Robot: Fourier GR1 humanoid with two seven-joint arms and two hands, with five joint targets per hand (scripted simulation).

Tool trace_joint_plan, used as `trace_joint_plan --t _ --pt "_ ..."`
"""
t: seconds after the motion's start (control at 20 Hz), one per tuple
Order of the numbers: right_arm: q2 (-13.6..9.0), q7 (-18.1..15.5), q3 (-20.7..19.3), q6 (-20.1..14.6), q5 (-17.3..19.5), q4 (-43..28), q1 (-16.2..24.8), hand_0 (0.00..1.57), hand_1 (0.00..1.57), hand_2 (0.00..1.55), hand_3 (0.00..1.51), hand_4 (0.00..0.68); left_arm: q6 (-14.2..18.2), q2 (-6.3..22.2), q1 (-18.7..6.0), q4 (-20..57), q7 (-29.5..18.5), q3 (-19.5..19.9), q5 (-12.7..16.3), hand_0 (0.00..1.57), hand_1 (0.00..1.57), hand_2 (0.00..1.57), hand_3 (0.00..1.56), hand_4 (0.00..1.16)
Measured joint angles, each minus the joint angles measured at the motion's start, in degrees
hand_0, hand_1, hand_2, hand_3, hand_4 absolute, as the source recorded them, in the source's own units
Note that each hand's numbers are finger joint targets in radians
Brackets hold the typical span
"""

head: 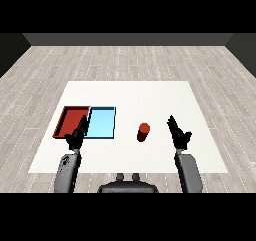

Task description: Pick the red can and put it in the red box

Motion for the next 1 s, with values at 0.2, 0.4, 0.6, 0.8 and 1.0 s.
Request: trace_joint_plan --t 0.2,0.4,0.6,0.8,1.0 --pt "0.7 -0.5 0.3 -0.1 1.5 -1.4 2.1 0.0 0.0 0.0 0.0 0.0 0.4 -0.5 0.3 0.0 0.2 0.4 -0.8 0.0 0.0 0.0 0.0 0.0" --pt "2.4 -5.1 1.2 0.4 1.1 -3.4 3.6 0.0 0.0 0.0 0.0 0.0 1.2 -1.7 0.0 -2.1 -4.4 1.3 -0.2 0.0 0.0 0.0 0.0 0.0" --pt "2.8 -11.2 1.1 3.7 -2.1 -5.5 5.4 0.0 0.0 0.0 0.0 0.0 0.8 -2.6 0.9 -2.8 -13.1 2.2 0.6 0.0 0.0 0.0 0.0 0.0" --pt "2.2 -15.3 0.0 6.2 -3.5 -5.3 6.5 0.0 0.0 0.0 0.0 0.0 0.0 -3.3 2.4 -3.2 -17.0 2.0 1.2 0.0 0.0 0.0 0.0 0.0" --pt "3.4 -15.9 1.1 5.5 -2.4 -6.3 7.1 0.0 0.0 0.0 0.0 0.0 0.1 -3.3 0.9 -1.6 -18.7 2.7 1.5 0.0 0.0 0.0 0.0 0.0"
